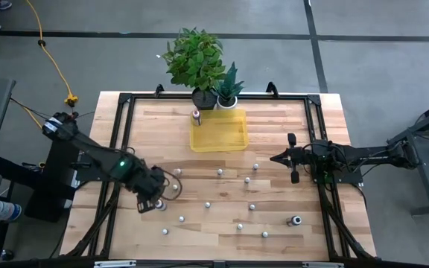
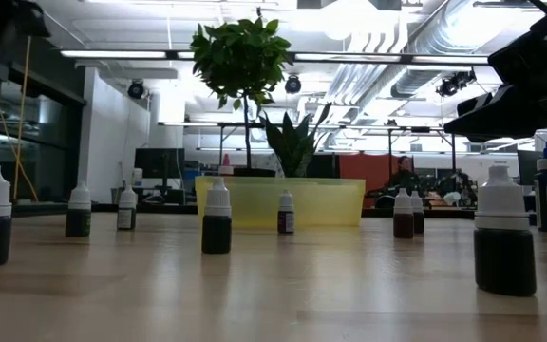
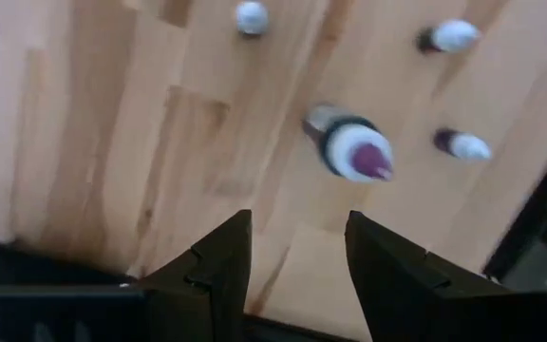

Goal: Pick & Place food coloring
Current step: Put the large purple food coloring bottle into the yellow bin

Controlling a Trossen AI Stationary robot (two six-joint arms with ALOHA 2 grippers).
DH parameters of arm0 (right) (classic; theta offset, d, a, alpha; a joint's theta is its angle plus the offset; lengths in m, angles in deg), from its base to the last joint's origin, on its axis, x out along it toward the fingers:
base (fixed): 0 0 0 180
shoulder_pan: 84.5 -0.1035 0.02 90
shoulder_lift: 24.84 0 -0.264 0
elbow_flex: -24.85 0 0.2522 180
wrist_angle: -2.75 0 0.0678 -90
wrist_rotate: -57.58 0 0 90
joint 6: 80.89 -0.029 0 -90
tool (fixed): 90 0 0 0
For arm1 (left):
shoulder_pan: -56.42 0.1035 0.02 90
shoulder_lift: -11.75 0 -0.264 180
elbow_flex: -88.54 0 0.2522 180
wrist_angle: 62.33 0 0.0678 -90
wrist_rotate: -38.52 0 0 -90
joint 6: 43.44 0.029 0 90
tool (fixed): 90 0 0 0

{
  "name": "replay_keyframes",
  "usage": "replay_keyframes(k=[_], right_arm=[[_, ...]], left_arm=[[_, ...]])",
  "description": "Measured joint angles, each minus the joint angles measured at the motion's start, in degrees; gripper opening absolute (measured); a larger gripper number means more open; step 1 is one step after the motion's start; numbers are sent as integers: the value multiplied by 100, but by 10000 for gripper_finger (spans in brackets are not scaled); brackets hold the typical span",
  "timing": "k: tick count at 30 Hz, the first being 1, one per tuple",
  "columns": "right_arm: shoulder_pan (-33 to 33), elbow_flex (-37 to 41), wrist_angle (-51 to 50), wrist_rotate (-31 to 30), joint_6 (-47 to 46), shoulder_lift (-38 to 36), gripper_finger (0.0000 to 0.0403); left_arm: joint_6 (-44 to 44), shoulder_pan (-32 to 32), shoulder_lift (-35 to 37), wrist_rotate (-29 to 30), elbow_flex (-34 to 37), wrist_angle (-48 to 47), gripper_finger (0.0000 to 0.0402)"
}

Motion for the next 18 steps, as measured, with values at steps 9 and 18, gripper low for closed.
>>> replay_keyframes(k=[9, 18], right_arm=[[2, 0, 0, 0, 0, 3, 0], [1, 0, 0, -1, 0, 3, 0]], left_arm=[[422, -622, -44, 225, 0, 513, 163], [575, -782, -310, 726, 0, 621, 163]])
